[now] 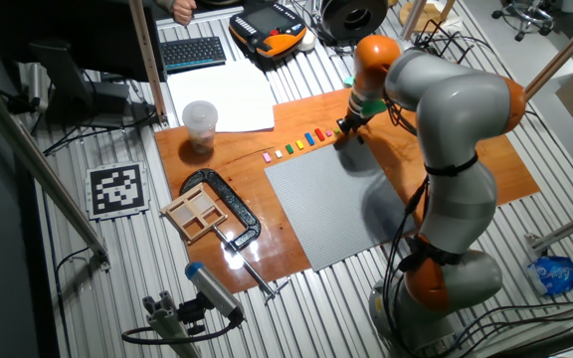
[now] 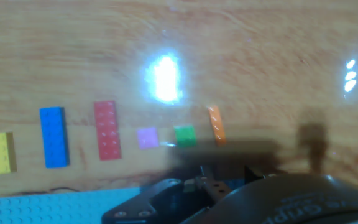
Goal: Build with small Lego blocks
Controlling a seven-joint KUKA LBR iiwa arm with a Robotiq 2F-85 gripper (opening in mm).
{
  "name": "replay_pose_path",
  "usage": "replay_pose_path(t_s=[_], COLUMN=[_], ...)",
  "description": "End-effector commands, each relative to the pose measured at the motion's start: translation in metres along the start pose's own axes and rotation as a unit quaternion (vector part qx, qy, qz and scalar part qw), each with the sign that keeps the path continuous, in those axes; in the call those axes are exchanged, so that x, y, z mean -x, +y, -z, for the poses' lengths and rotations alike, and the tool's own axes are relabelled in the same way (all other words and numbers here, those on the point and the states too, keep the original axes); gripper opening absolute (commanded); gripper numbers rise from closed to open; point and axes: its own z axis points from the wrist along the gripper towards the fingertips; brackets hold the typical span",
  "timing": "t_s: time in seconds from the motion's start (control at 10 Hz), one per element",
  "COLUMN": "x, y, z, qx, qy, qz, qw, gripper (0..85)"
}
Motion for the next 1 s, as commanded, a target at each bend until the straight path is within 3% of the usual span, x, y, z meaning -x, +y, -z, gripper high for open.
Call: replay_pose_path(t_s=[0.0, 0.6, 0.9], x=[0.004, 0.029, 0.033], y=[0.0, 0.003, 0.002], z=[0.0, -0.009, -0.014], qx=[-0.002, 0.003, 0.006], qy=[0.001, 0.001, 0.0], qz=[0.004, 0.023, 0.031], qw=[1.0, 0.9997, 0.9995], gripper=[34.0, 34.0, 34.0])
